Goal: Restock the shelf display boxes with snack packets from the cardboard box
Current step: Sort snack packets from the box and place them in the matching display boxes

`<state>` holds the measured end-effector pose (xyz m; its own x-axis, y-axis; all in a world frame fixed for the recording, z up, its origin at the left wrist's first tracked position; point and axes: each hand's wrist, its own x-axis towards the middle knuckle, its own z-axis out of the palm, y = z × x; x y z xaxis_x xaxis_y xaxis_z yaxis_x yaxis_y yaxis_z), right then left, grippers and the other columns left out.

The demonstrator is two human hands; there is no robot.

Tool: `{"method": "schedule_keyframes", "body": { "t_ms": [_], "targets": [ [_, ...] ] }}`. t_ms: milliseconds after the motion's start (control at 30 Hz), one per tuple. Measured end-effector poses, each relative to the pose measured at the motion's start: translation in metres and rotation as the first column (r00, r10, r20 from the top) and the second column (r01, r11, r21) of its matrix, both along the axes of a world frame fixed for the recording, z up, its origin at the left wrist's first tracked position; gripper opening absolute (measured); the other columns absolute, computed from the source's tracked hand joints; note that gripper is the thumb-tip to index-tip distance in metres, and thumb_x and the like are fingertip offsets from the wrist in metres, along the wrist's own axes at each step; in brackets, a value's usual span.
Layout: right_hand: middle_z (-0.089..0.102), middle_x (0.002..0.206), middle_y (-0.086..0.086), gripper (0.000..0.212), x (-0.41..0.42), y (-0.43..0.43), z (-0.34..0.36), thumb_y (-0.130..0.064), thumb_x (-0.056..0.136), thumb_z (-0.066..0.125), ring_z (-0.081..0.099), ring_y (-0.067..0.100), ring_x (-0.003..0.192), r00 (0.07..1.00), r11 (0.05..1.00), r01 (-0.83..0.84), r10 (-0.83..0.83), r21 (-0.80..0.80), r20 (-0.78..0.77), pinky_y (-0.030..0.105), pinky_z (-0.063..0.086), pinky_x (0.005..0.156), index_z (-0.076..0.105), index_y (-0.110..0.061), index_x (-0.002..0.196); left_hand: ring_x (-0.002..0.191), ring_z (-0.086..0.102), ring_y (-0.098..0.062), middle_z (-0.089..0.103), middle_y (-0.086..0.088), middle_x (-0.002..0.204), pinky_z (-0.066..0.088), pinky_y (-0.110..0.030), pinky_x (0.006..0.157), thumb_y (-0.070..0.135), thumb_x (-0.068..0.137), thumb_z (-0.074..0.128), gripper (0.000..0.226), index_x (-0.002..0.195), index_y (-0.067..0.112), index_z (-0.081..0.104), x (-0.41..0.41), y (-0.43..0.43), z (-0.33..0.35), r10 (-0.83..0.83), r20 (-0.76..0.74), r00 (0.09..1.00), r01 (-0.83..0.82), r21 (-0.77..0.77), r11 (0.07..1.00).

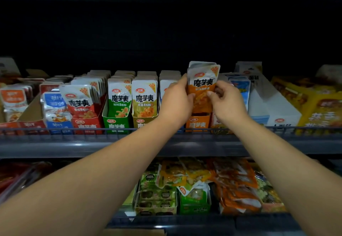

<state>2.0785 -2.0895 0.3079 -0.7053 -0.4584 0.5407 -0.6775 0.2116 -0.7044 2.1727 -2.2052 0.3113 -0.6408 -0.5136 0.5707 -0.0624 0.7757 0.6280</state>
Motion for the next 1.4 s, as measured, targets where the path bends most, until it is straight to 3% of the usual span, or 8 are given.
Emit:
{"method": "schedule_keyframes", "body": {
  "t_ms": [300,500,667,800,867,967,1233,1400],
  "targets": [
    [0.070,0.119,-0.002,0.029,-0.002,-0.002,-0.005,-0.020,0.101,0.057,0.064,0.013,0.109,1.000,1.000,-0.008,0.008,0.018,0.017,0.039,0.057,0.089,0.063,-0.023,0.129,0.104,0.067,-0.020,0.070,0.002,0.116,0.059,-0.038,0.084,0.017,0.101,0.060,0.038,0.137,0.025,0.054,0.004,0.002,-0.011,0.029,0.020,0.999,-0.030,0.061,0.998],
    [0.073,0.108,-0.002,0.023,-0.011,0.003,-0.015,-0.021,0.098,0.059,0.068,0.016,0.098,0.999,0.989,-0.001,0.006,0.148,-0.037,0.035,0.057,0.079,0.061,-0.023,0.121,0.104,0.059,-0.021,0.053,-0.006,0.127,0.048,-0.028,0.090,0.022,0.102,0.060,0.042,0.143,0.020,0.051,0.002,0.000,-0.020,0.028,0.114,0.993,-0.032,0.028,0.999],
    [0.069,0.103,0.001,0.023,-0.017,0.004,-0.018,-0.029,0.095,0.060,0.064,0.022,0.097,0.996,0.957,0.038,-0.014,0.289,-0.086,0.038,0.056,0.079,0.056,-0.025,0.117,0.108,0.062,-0.025,0.059,-0.007,0.123,0.055,-0.040,0.090,0.023,0.098,0.063,0.039,0.135,0.018,0.056,0.001,-0.001,-0.022,0.027,0.167,0.986,-0.025,-0.015,1.000],
    [0.066,0.115,0.000,0.046,-0.016,0.004,-0.021,-0.030,0.090,0.071,0.062,0.019,0.102,0.998,0.964,0.034,-0.018,0.263,-0.061,0.028,0.048,0.074,0.053,-0.023,0.132,0.099,0.061,-0.018,0.061,0.000,0.114,0.051,-0.026,0.072,0.023,0.098,0.063,0.042,0.137,0.017,0.050,0.002,-0.003,-0.024,0.022,0.123,0.992,-0.026,0.032,0.999],
    [0.066,0.116,-0.001,0.063,-0.014,0.002,-0.023,-0.029,0.088,0.074,0.063,0.020,0.106,0.998,0.976,0.049,-0.041,0.211,-0.045,0.035,0.054,0.081,0.044,-0.022,0.142,0.090,0.058,-0.013,0.058,0.004,0.104,0.044,-0.019,0.063,0.023,0.099,0.062,0.044,0.140,0.016,0.048,0.003,-0.002,-0.024,0.025,0.094,0.995,-0.031,0.067,0.997],
    [0.065,0.113,-0.003,0.070,-0.013,-0.002,-0.027,-0.031,0.085,0.077,0.058,0.021,0.111,0.990,0.971,0.119,-0.099,0.209,-0.102,0.043,0.053,0.090,0.041,-0.022,0.145,0.086,0.060,-0.014,0.058,0.008,0.090,0.055,-0.032,0.076,0.019,0.099,0.062,0.039,0.136,0.015,0.052,0.003,-0.005,-0.025,0.055,0.063,0.996,-0.061,0.095,0.994],
    [0.059,0.116,0.001,0.039,-0.001,0.001,-0.034,-0.032,0.088,0.073,0.048,0.023,0.116,0.936,0.943,0.265,-0.201,0.202,-0.288,0.036,0.042,0.093,0.060,-0.020,0.123,0.087,0.062,-0.016,0.060,0.008,0.087,0.057,-0.037,0.084,0.016,0.096,0.067,0.029,0.124,0.015,0.060,0.009,-0.011,-0.025,0.052,0.042,0.998,-0.055,0.080,0.995],
    [0.054,0.100,-0.011,0.016,0.033,0.010,-0.045,-0.030,0.094,0.064,0.050,0.008,0.098,0.945,0.970,0.143,-0.074,0.197,-0.319,0.025,0.042,0.082,0.064,-0.022,0.107,0.082,0.060,-0.009,0.061,0.003,0.093,0.054,-0.029,0.076,0.021,0.097,0.065,0.015,0.111,0.017,0.063,0.032,-0.017,-0.030,0.034,-0.005,0.999,-0.034,0.025,0.999]
  ]
}}
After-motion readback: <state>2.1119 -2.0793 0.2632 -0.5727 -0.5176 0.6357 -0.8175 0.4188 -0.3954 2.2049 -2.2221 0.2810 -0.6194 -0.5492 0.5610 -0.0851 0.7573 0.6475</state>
